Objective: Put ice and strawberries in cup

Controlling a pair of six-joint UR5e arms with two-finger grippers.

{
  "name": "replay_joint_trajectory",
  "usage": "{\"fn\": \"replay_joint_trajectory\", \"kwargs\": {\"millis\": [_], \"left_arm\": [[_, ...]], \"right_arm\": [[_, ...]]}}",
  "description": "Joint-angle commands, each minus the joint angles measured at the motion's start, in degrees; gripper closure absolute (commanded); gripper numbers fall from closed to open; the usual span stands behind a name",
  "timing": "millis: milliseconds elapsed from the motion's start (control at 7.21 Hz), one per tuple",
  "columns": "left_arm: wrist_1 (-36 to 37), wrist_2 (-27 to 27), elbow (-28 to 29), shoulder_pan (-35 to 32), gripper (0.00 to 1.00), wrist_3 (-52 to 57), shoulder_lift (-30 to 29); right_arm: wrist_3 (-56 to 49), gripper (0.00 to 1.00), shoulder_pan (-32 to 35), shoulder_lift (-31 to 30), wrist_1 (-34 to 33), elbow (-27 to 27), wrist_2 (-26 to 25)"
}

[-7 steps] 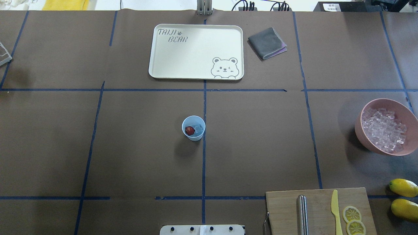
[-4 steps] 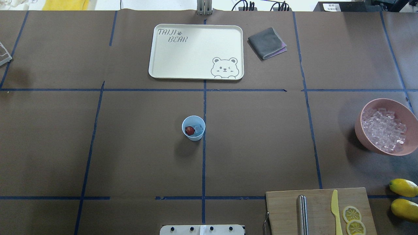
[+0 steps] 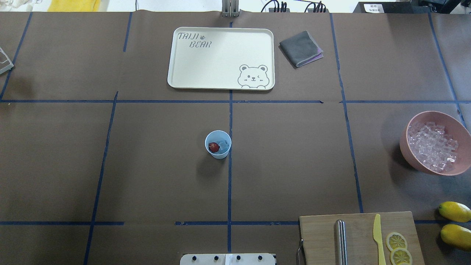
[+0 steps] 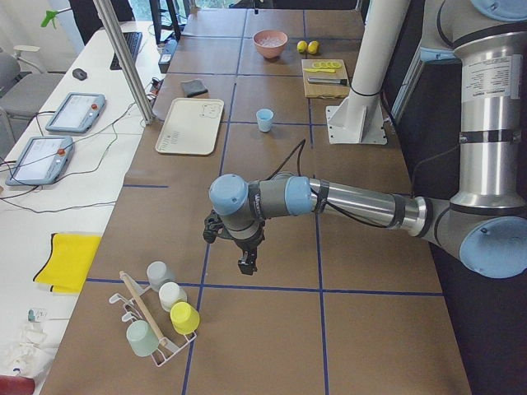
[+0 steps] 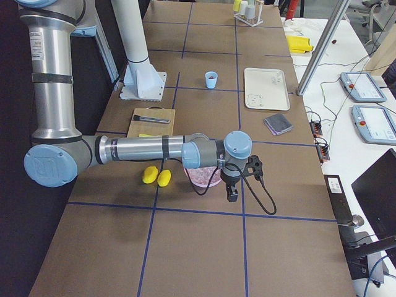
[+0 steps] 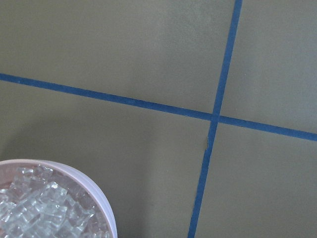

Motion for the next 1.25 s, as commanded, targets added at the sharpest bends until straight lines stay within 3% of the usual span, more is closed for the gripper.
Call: {"fn": "replay_joint_trajectory", "kwargs": {"millis": [0, 277, 693, 1109], "left_arm": [[-0.2, 0.1, -0.2, 0.0, 0.0, 0.1, 1.3], [-1.3, 0.0, -1.6, -0.1, 0.0, 0.0, 3.5], [-0.9, 0.6, 0.0, -2.3, 0.0, -0.1, 0.8], [6.5, 0.6, 0.9, -3.7, 0.0, 0.4, 0.6]], "right_arm": [[-5.2, 0.0, 0.8, 0.9, -4.8, 1.2, -1.4], [-6.2, 0.0, 0.8, 1.5, -4.5, 1.1, -5.4], [-6.1, 0.0, 0.9, 0.2, -4.4, 2.9, -4.8], [-6.1, 0.0, 0.9, 0.0, -4.7, 2.6, -3.6]]}}
